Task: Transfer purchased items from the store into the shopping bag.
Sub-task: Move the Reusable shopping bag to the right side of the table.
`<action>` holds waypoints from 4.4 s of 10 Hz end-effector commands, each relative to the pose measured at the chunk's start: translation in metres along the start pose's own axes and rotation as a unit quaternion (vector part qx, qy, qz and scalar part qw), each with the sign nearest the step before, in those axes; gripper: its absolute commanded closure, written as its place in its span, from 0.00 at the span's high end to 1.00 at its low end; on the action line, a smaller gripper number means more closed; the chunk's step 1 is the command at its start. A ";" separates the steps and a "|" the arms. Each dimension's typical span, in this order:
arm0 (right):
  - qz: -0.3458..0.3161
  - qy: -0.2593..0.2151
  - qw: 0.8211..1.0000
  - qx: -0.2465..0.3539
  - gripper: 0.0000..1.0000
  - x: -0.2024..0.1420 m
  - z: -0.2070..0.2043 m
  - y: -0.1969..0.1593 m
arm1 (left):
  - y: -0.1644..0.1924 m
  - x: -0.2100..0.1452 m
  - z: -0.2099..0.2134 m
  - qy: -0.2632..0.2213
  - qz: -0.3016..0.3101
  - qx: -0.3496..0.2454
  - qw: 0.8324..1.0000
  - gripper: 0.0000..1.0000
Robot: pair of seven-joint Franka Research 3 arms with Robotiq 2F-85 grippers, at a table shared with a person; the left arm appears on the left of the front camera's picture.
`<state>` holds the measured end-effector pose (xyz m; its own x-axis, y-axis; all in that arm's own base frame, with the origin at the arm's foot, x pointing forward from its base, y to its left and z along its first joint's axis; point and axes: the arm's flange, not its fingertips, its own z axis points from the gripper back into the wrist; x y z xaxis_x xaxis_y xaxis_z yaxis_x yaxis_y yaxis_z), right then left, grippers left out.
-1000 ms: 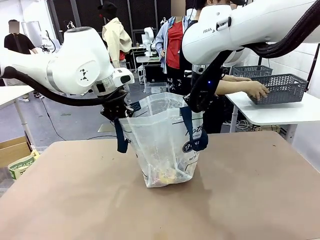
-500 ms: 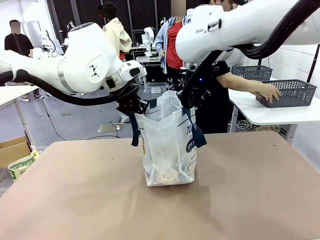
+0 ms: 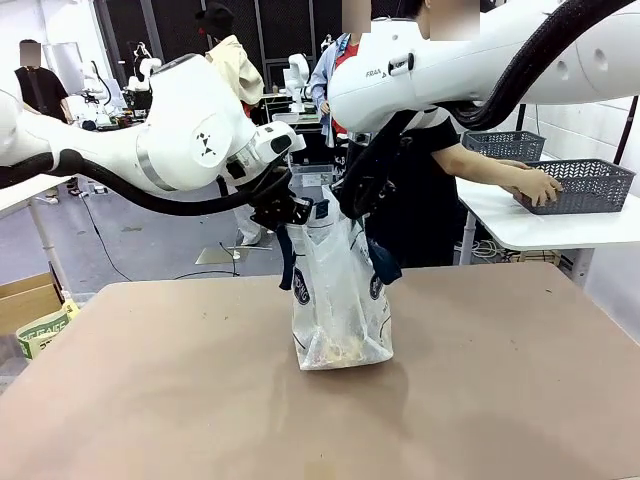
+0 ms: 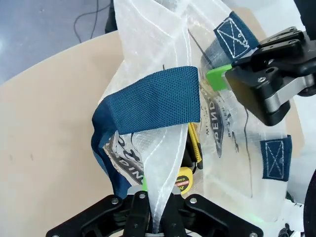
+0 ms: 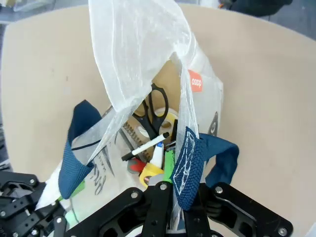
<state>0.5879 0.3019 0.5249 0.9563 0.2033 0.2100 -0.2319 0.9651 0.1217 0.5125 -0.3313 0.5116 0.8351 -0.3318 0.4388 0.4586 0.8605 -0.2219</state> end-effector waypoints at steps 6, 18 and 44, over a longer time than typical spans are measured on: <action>-0.038 -0.009 0.999 0.013 0.00 -0.007 0.007 0.021 | -0.019 0.007 -0.003 -0.048 -0.038 -0.026 0.998 0.00; -0.049 -0.013 0.997 0.049 0.00 0.000 -0.010 0.009 | -0.026 0.010 -0.010 -0.069 -0.042 -0.025 0.996 0.00; -0.034 -0.016 0.997 0.060 0.00 -0.001 -0.016 0.008 | -0.045 -0.002 0.007 -0.111 0.018 -0.117 0.987 1.00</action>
<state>0.5867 0.3112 0.5127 0.9682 0.1210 0.2190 -0.1764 0.9508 0.2546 0.4910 -0.3679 0.5297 0.7765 -0.2112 0.5937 0.5132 0.7586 -0.4015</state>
